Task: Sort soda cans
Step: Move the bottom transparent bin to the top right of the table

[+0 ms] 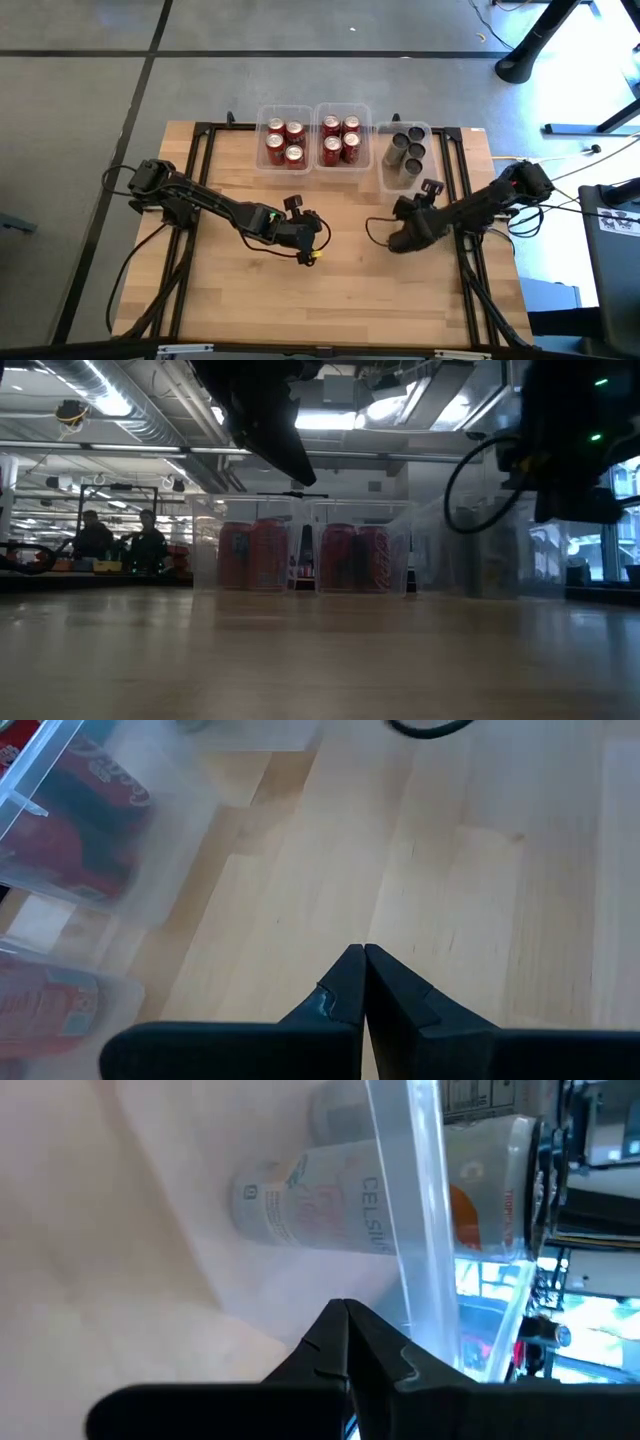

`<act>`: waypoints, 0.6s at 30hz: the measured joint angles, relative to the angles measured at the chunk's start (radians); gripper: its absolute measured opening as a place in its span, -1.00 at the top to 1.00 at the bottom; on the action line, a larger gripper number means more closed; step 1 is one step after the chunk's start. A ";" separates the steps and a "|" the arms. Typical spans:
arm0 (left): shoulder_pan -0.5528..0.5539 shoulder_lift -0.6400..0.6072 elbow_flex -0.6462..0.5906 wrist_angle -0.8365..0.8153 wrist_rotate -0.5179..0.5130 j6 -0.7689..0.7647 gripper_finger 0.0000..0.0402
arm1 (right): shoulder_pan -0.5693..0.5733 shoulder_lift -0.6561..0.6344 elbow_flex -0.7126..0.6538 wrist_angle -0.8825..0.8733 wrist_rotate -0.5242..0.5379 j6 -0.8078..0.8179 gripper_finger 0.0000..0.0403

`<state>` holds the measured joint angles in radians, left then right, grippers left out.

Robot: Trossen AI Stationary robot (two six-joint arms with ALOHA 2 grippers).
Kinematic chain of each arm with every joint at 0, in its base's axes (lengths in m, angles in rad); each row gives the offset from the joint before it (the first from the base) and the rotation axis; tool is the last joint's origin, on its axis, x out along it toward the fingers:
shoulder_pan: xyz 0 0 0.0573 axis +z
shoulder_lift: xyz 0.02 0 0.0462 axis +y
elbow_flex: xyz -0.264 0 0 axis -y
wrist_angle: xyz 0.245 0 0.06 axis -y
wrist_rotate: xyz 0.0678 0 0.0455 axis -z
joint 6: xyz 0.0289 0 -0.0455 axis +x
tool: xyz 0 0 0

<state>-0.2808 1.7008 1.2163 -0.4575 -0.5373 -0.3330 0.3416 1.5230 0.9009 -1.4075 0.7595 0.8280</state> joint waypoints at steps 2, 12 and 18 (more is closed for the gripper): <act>0.000 0.000 0.000 -0.002 0.000 0.000 1.00 | -0.041 0.000 0.000 0.027 0.026 -0.047 1.00; 0.004 0.000 0.000 -0.002 0.000 0.000 1.00 | -0.239 0.000 0.000 0.133 0.110 -0.277 1.00; 0.012 0.000 0.000 -0.002 0.000 0.004 1.00 | -0.302 0.000 0.000 0.203 0.113 -0.369 1.00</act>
<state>-0.2693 1.7008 1.2163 -0.4599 -0.5377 -0.3292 0.0393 1.5230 0.9012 -1.2041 0.8730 0.4588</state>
